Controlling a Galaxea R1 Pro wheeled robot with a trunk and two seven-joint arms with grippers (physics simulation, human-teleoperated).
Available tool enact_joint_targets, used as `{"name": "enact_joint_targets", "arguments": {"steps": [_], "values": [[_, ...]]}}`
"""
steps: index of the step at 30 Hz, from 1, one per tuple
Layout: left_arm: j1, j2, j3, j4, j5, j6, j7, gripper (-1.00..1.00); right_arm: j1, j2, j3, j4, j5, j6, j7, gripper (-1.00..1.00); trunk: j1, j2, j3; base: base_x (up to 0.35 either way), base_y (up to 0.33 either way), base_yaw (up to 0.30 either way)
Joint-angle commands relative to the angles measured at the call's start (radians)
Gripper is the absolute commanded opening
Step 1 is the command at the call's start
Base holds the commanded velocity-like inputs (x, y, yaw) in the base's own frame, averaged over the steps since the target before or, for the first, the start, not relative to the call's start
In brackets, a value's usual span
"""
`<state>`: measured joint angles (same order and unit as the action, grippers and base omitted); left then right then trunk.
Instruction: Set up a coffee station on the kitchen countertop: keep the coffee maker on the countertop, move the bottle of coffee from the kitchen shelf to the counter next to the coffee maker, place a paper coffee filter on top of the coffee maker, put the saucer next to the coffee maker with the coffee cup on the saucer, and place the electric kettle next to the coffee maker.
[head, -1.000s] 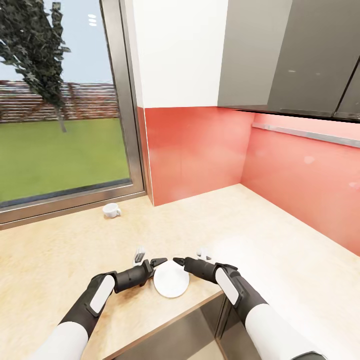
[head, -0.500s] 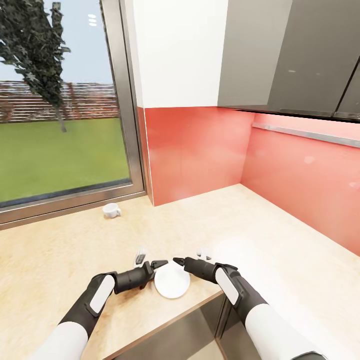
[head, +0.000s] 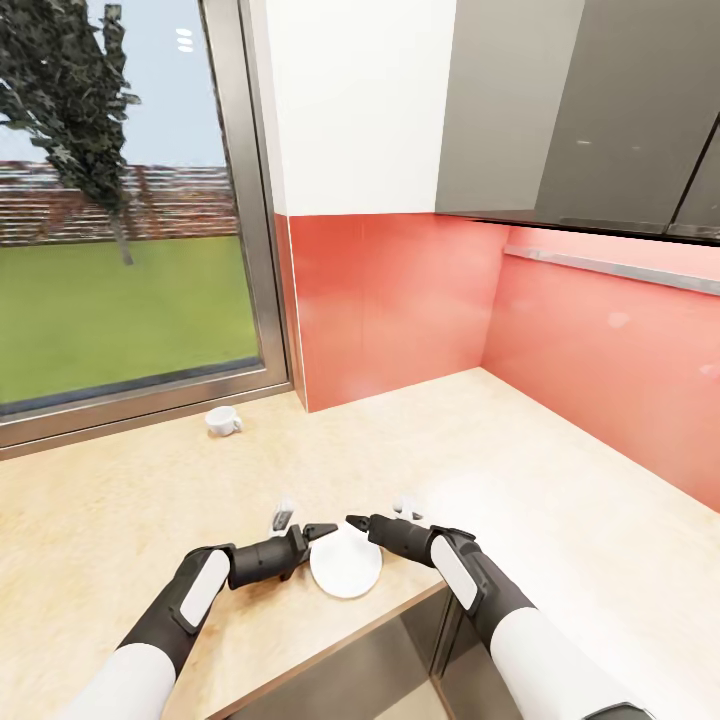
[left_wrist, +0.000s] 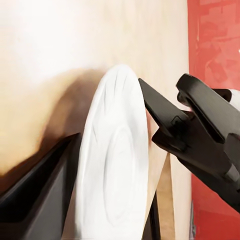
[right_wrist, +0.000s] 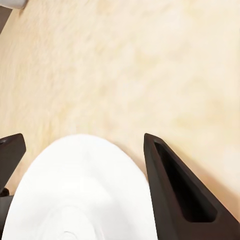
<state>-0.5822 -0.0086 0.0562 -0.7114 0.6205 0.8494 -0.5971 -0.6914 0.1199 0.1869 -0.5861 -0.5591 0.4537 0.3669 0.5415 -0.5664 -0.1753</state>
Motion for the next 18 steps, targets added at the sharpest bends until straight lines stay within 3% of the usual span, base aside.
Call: {"name": "enact_joint_targets", "arguments": {"steps": [1,7,18], "values": [[-0.001,-0.001,0.004,0.001,-0.011,0.004,-0.003,1.00,0.000,0.000,0.002,0.000,-0.001,0.006,-0.002,1.00,0.000,-0.001,-0.002,0.000,0.000,0.000],[-0.001,-0.002,0.001,-0.001,-0.018,0.078,-0.004,1.00,0.000,0.000,0.002,0.000,-0.001,0.005,-0.002,1.00,0.000,-0.001,-0.002,0.000,0.000,0.000],[-0.001,0.005,0.001,-0.002,-0.020,0.116,-0.004,1.00,0.000,0.000,0.002,0.000,-0.001,0.005,-0.002,1.00,0.000,-0.001,-0.002,0.000,0.000,0.000]]}}
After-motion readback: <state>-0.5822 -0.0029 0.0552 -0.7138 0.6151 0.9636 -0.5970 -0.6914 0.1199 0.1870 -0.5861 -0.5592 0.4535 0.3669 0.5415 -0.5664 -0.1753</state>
